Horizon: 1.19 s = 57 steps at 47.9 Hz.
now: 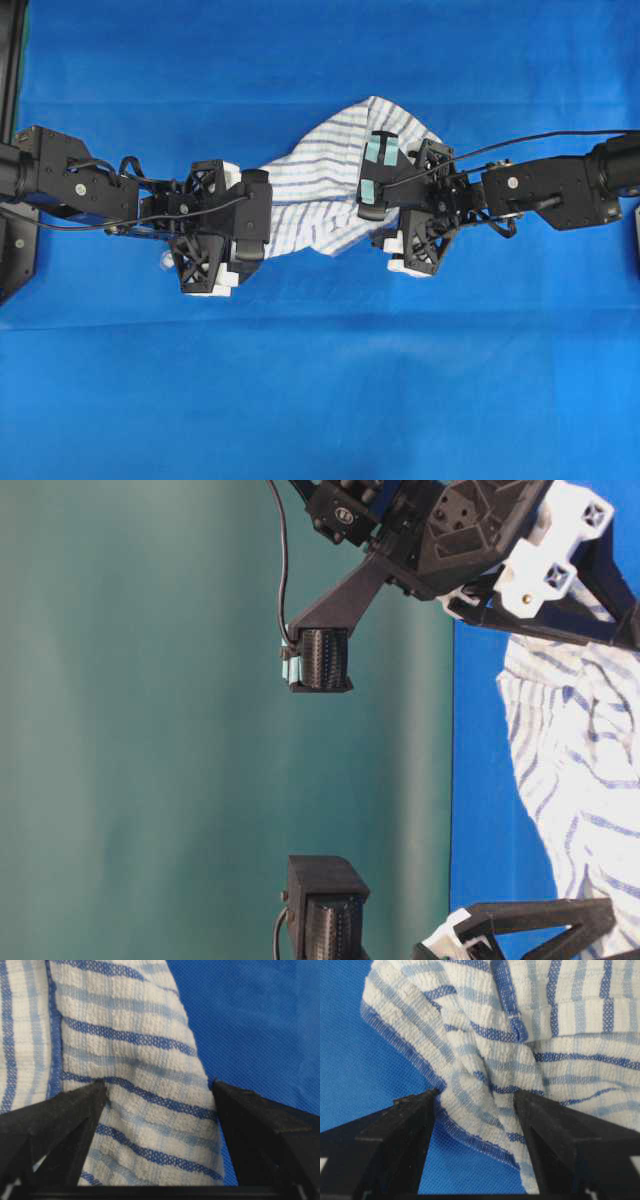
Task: Lift the towel with both arms.
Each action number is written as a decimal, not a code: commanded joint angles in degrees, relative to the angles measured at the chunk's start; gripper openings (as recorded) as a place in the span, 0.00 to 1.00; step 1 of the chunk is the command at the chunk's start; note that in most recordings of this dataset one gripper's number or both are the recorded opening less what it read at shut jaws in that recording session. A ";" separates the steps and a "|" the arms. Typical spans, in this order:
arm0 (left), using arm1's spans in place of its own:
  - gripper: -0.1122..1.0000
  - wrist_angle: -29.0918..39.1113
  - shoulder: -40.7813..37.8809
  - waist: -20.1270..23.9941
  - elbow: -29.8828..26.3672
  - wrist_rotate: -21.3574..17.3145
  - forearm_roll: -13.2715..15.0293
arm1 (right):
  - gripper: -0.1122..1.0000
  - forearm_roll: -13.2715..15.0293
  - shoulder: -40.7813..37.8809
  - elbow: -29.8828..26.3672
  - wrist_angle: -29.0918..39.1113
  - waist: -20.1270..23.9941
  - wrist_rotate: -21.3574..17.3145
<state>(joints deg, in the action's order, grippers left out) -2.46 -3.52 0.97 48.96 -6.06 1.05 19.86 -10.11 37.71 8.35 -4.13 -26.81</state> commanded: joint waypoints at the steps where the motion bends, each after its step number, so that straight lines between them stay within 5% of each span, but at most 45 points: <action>1: 0.85 -0.18 0.35 0.09 -0.44 -0.09 0.09 | 0.68 0.00 0.18 -0.70 -0.26 -0.53 -0.09; 6: 0.63 0.44 0.44 0.09 -0.44 0.09 0.09 | 0.59 -0.09 0.26 -0.70 -0.35 -0.53 0.00; 14: 0.22 2.29 0.44 0.09 -0.70 0.53 0.09 | 0.18 0.00 0.44 -0.53 -0.35 -0.35 0.26; 17: 0.13 2.64 0.62 0.09 -0.88 0.53 0.09 | 0.13 0.00 0.70 -0.53 -0.35 -0.26 0.26; 39: 0.13 13.97 16.00 2.72 -6.86 0.53 0.09 | 0.13 -0.09 17.84 -2.02 9.93 -0.18 0.09; 57: 0.13 19.16 26.37 5.10 -16.17 0.35 0.09 | 0.13 0.35 31.29 -11.07 24.26 -0.18 1.76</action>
<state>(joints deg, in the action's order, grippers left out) 15.12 20.21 5.63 36.56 -5.71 1.05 19.95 18.19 29.97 30.76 -4.39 -25.31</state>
